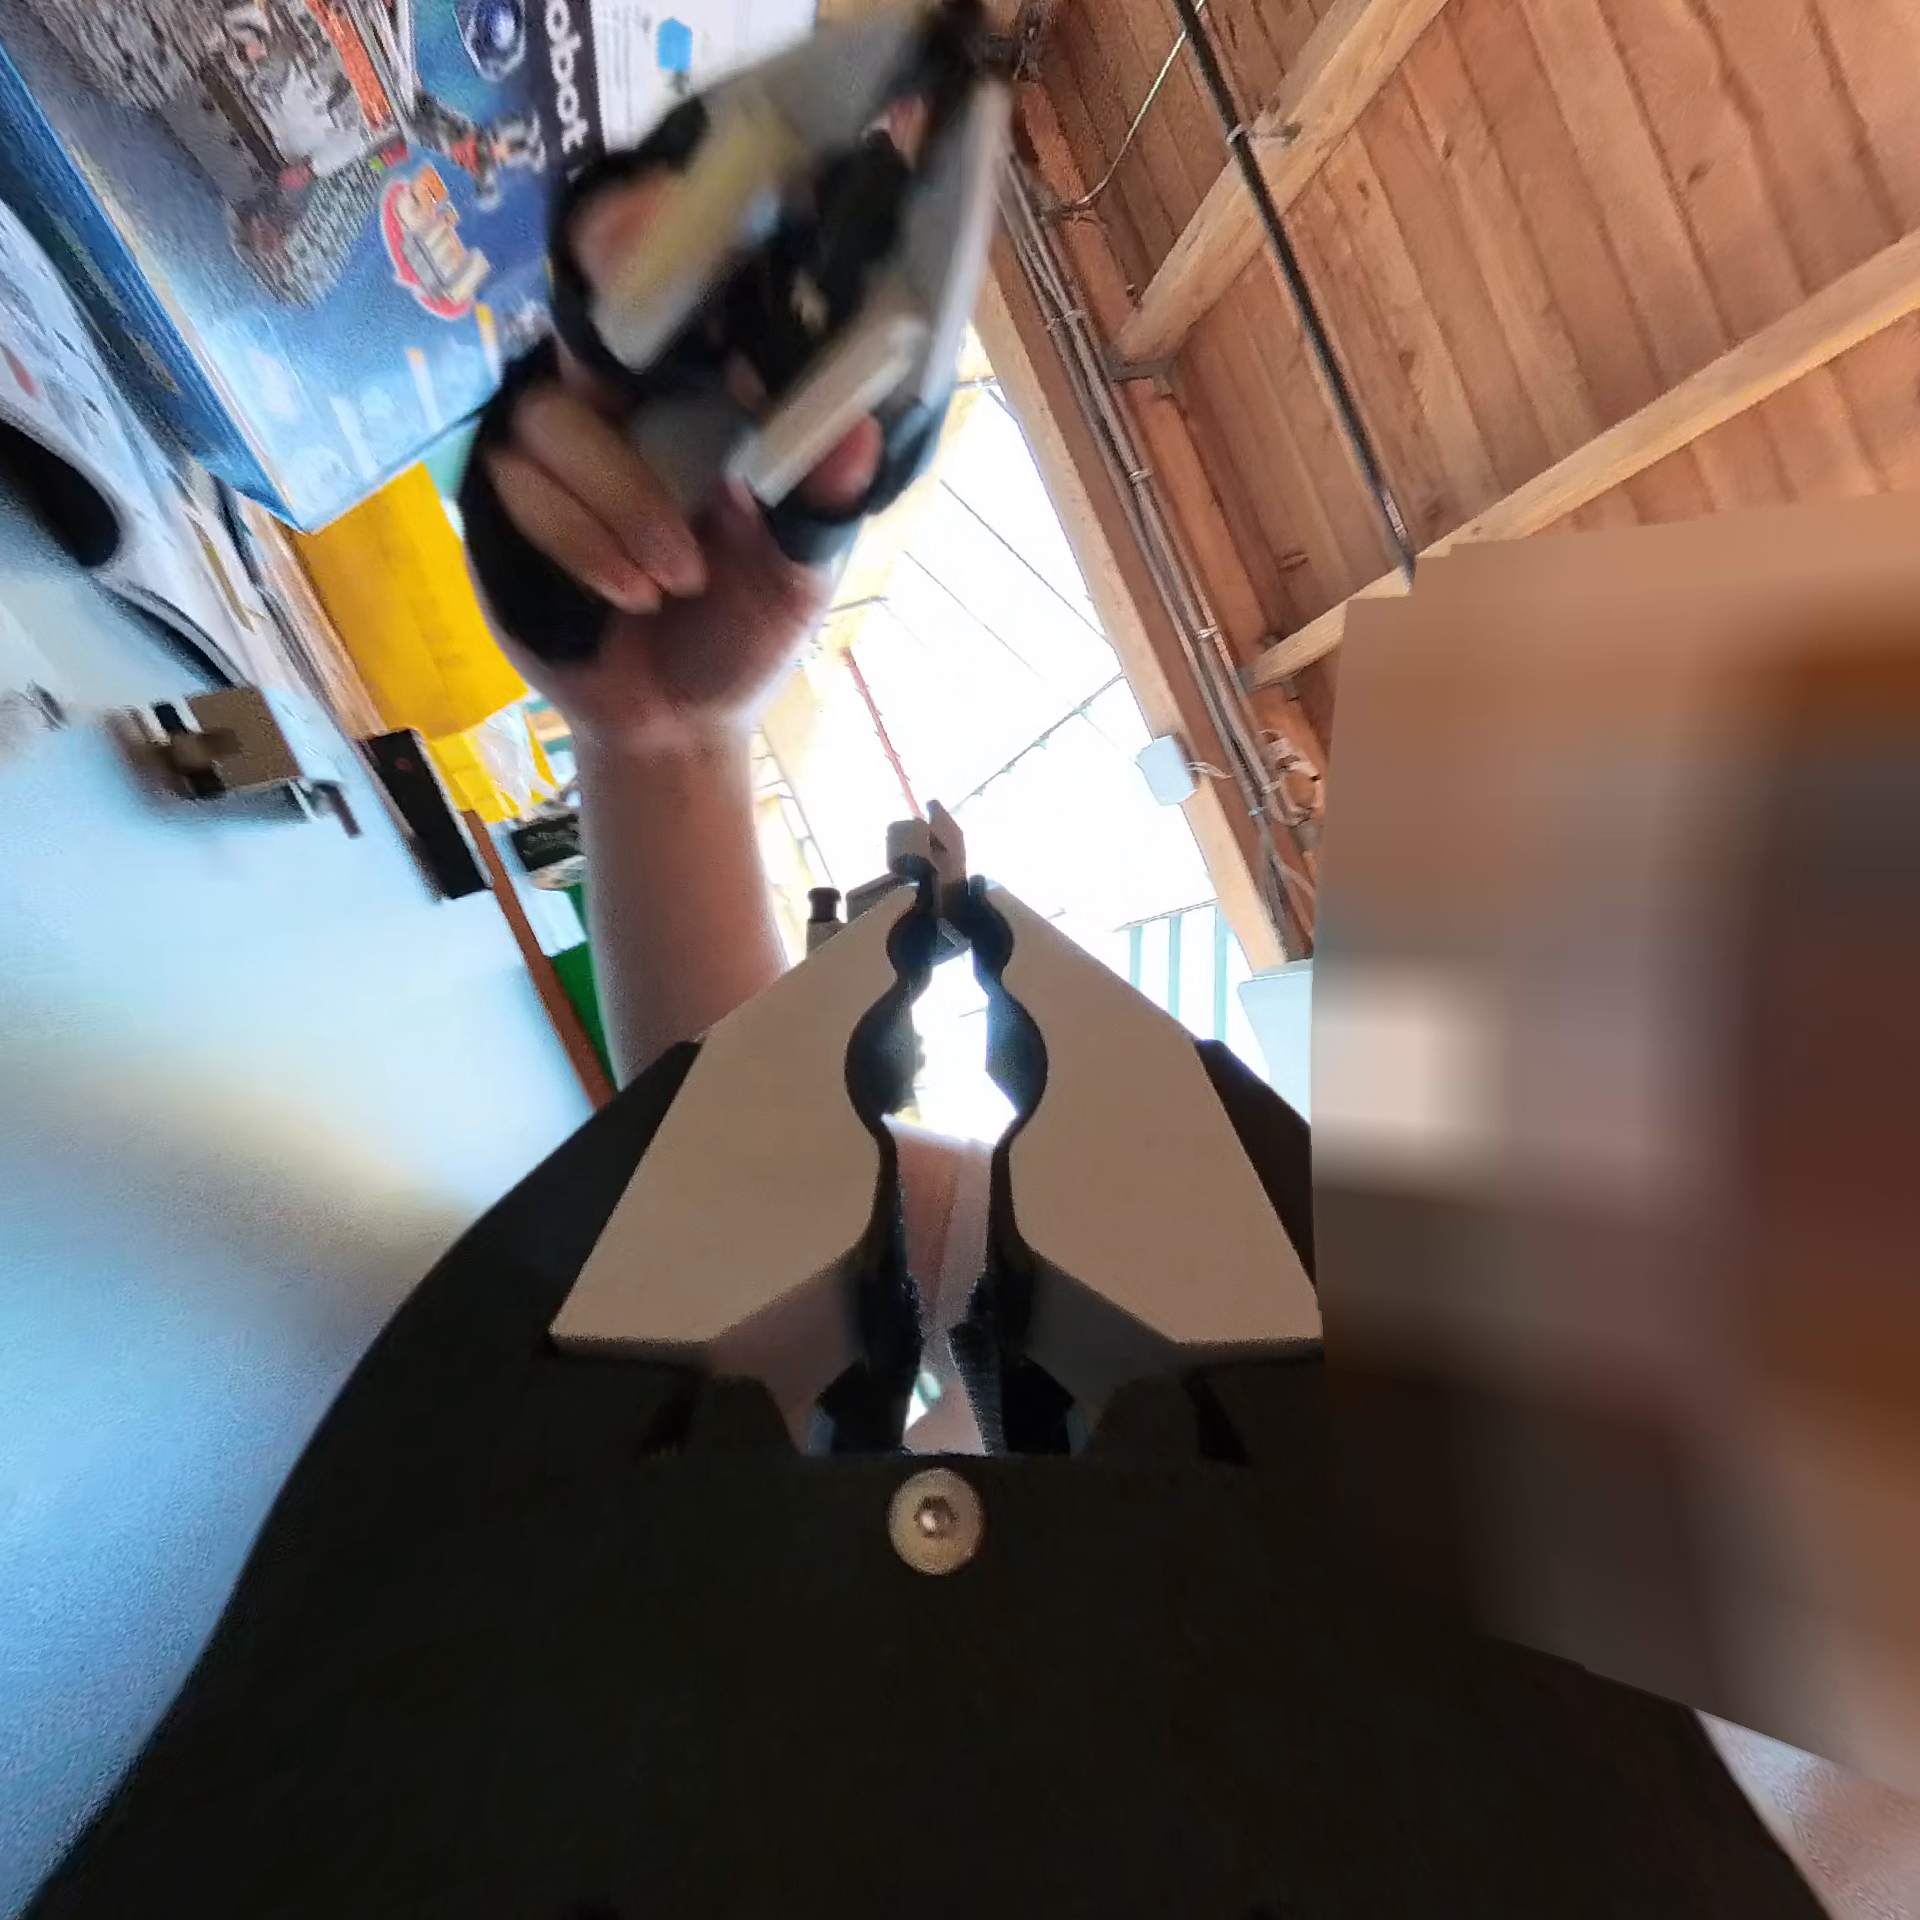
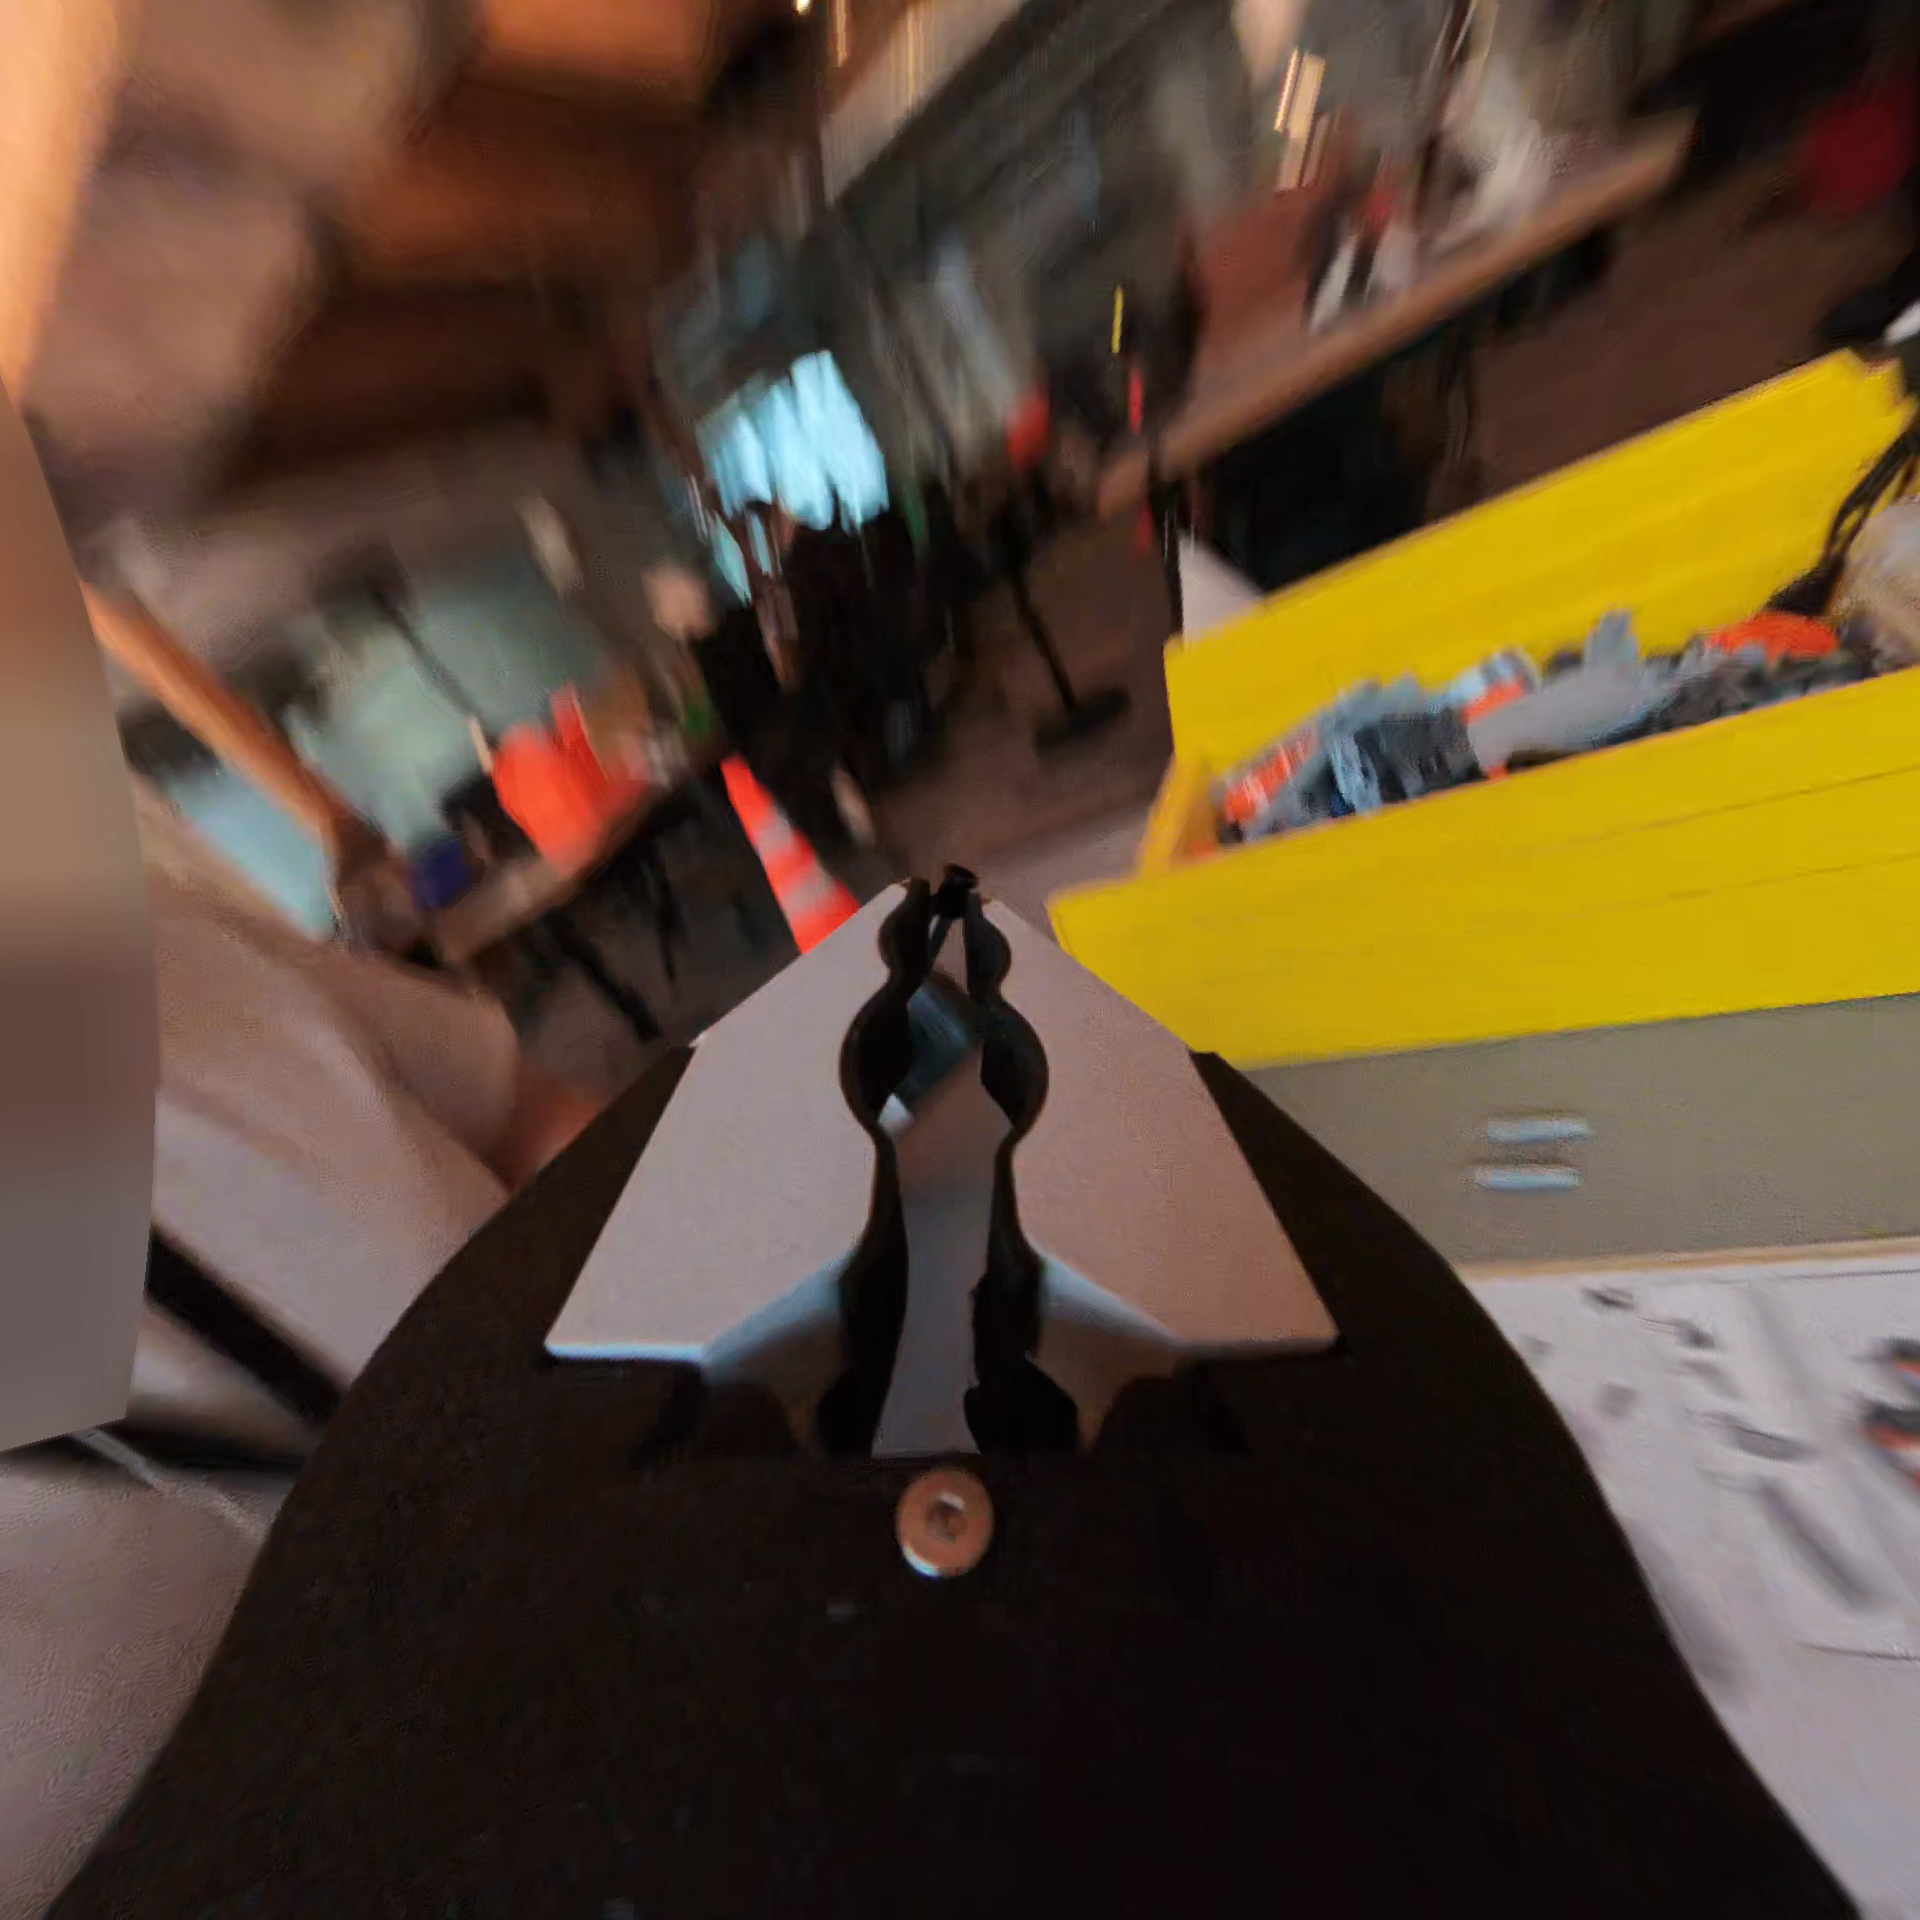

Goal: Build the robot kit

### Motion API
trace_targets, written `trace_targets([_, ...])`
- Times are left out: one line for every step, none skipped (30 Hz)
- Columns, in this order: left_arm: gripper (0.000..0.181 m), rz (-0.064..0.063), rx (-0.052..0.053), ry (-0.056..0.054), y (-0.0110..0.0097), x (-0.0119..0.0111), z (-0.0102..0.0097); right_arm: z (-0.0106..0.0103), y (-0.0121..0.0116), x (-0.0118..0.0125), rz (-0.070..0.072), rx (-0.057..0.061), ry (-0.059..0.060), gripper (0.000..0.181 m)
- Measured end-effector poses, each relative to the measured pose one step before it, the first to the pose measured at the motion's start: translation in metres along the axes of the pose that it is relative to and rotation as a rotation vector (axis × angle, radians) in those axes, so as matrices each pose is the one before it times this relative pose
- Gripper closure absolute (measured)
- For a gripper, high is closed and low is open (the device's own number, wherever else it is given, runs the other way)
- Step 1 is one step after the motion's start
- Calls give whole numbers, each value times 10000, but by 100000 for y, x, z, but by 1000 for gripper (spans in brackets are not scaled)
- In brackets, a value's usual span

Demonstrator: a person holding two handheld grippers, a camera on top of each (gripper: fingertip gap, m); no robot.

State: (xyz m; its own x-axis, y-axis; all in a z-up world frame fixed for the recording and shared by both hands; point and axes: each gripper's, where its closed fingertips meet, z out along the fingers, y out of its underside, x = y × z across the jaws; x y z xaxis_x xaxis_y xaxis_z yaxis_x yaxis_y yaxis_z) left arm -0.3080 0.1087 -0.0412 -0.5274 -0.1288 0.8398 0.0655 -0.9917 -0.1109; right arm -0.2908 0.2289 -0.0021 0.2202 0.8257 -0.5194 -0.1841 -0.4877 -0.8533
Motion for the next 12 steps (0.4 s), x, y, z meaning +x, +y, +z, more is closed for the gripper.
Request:
trace_targets([177, 350, -45, -172, -89, -239, 106, -888, -671, -714, 670, 1166, 95, 178])
trace_targets([178, 311, -79, -146, -10, -234, 123, -696, 240, -793, 544, 559, 19, 178])
trace_targets([178, 273, -25, -44, -48, -119, 125, -637, 313, -908, 509, 515, -93, 177])
trace_targets([178, 221, 41, 44, -73, -33, 122, -662, 140, -1115, 422, 622, -294, 178])
trace_targets([178, 102, 46, 94, -48, -8, 153, -591, -38, -932, 544, 670, -245, 177])
trace_targets([178, -18, 68, 166, -59, 59, 188, -584, -38, -242, 540, 613, 102, 178])
trace_targets([177, -76, 84, 182, -64, 56, 225, -585, -52, 138, 365, 579, 230, 178])
trace_targets([177, -100, 74, 124, -36, 11, 239, -480, 191, 192, 147, 327, 192, 178])
trace_targets([177, -62, 82, 156, -74, 137, 268, -348, 457, 185, -108, 92, 155, 178])
trace_targets([177, -26, 102, 300, -112, 399, 288, -226, 340, -168, -337, 161, -79, 177])
trace_targets([177, -89, 62, 270, -19, 372, 299, -163, 318, -101, -295, 144, -59, 178])
trace_targets([177, -147, -2, 241, 128, 290, 313, -74, 438, 49, -111, -35, 3, 178])
